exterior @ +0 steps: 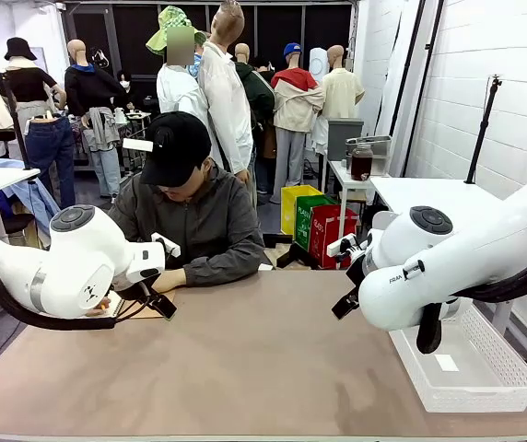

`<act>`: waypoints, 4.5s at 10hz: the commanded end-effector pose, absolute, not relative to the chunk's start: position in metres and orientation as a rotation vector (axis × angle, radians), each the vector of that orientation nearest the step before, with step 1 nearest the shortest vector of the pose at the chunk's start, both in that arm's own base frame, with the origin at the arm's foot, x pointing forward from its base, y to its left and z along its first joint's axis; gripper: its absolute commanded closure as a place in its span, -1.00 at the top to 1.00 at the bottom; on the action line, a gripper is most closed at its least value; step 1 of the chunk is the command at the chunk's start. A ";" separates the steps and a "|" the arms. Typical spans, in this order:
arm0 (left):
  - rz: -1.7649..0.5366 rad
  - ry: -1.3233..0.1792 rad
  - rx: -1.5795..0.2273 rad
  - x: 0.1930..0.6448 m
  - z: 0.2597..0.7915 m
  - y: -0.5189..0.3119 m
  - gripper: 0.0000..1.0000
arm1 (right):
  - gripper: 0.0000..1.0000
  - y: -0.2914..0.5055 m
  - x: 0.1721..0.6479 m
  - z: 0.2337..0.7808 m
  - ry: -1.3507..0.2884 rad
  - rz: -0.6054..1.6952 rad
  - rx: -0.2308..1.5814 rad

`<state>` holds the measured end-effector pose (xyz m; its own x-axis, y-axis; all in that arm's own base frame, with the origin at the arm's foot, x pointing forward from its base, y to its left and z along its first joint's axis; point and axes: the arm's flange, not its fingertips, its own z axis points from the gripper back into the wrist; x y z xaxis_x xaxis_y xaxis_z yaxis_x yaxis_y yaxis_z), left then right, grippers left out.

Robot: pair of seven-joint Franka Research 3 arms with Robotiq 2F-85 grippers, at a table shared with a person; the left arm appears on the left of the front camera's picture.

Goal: Sort the paper based on its condition.
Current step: If a person hands you a paper, place it in the Organizing basket , and if it's crumpled, put it in the Trash can.

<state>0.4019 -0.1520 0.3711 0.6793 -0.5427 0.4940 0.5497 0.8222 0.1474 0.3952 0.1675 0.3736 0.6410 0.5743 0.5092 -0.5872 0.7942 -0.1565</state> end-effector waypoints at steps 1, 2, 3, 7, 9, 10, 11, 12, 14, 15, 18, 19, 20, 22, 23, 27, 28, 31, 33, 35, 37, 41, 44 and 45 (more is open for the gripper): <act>-0.609 -0.550 -0.015 0.402 0.371 -0.151 1.00 | 1.00 0.168 0.395 0.374 -0.572 0.662 0.024; -0.613 -0.550 -0.014 0.402 0.371 -0.152 1.00 | 1.00 0.168 0.395 0.374 -0.572 0.662 0.024; -0.610 -0.557 -0.016 0.401 0.379 -0.152 1.00 | 1.00 0.167 0.395 0.384 -0.583 0.665 0.031; -0.575 -0.584 -0.026 0.387 0.446 -0.146 1.00 | 1.00 0.156 0.382 0.455 -0.622 0.719 0.109; -0.589 -0.587 -0.022 0.377 0.481 -0.144 1.00 | 1.00 0.152 0.373 0.485 -0.629 0.747 0.141; -0.595 -0.592 -0.040 0.372 0.496 -0.144 1.00 | 1.00 0.150 0.369 0.500 -0.628 0.767 0.152; -0.598 -0.597 -0.039 0.367 0.509 -0.142 1.00 | 1.00 0.149 0.363 0.514 -0.640 0.783 0.156; -0.593 -0.600 -0.038 0.363 0.519 -0.140 1.00 | 1.00 0.149 0.359 0.524 -0.645 0.799 0.163; -0.592 -0.590 -0.021 0.358 0.531 -0.141 1.00 | 1.00 0.149 0.356 0.532 -0.641 0.816 0.177; -0.593 -0.583 -0.017 0.357 0.535 -0.141 1.00 | 1.00 0.150 0.355 0.534 -0.643 0.821 0.173; -0.590 -0.571 -0.004 0.349 0.554 -0.141 1.00 | 1.00 0.146 0.352 0.555 -0.666 0.816 0.148; -0.592 -0.558 0.006 0.347 0.563 -0.142 1.00 | 1.00 0.146 0.351 0.565 -0.674 0.819 0.132; -0.592 -0.563 0.020 0.346 0.571 -0.142 1.00 | 1.00 0.147 0.351 0.573 -0.679 0.822 0.127; -0.578 -0.597 0.022 0.344 0.583 -0.139 1.00 | 1.00 0.148 0.350 0.585 -0.704 0.831 0.125; -0.567 -0.622 0.009 0.342 0.586 -0.137 1.00 | 1.00 0.148 0.349 0.588 -0.719 0.829 0.129; -0.548 -0.665 -0.023 0.333 0.585 -0.128 1.00 | 1.00 0.147 0.347 0.589 -0.735 0.826 0.140; -0.547 -0.667 -0.025 0.333 0.585 -0.128 1.00 | 1.00 0.147 0.347 0.589 -0.739 0.826 0.142; -0.569 -0.647 -0.007 0.336 0.590 -0.130 1.00 | 1.00 0.150 0.347 0.590 -0.727 0.812 0.139; -0.569 -0.647 -0.007 0.336 0.590 -0.130 1.00 | 1.00 0.150 0.347 0.590 -0.727 0.812 0.139; -0.569 -0.647 -0.007 0.336 0.590 -0.130 1.00 | 1.00 0.150 0.347 0.590 -0.727 0.812 0.139; -0.569 -0.647 -0.007 0.336 0.590 -0.130 1.00 | 1.00 0.150 0.347 0.590 -0.727 0.812 0.139; -0.569 -0.647 -0.007 0.336 0.590 -0.130 1.00 | 1.00 0.150 0.347 0.590 -0.727 0.812 0.139; -0.569 -0.647 -0.007 0.336 0.590 -0.130 1.00 | 1.00 0.150 0.347 0.590 -0.727 0.812 0.139; -0.569 -0.647 -0.007 0.336 0.590 -0.130 1.00 | 1.00 0.150 0.347 0.590 -0.727 0.812 0.139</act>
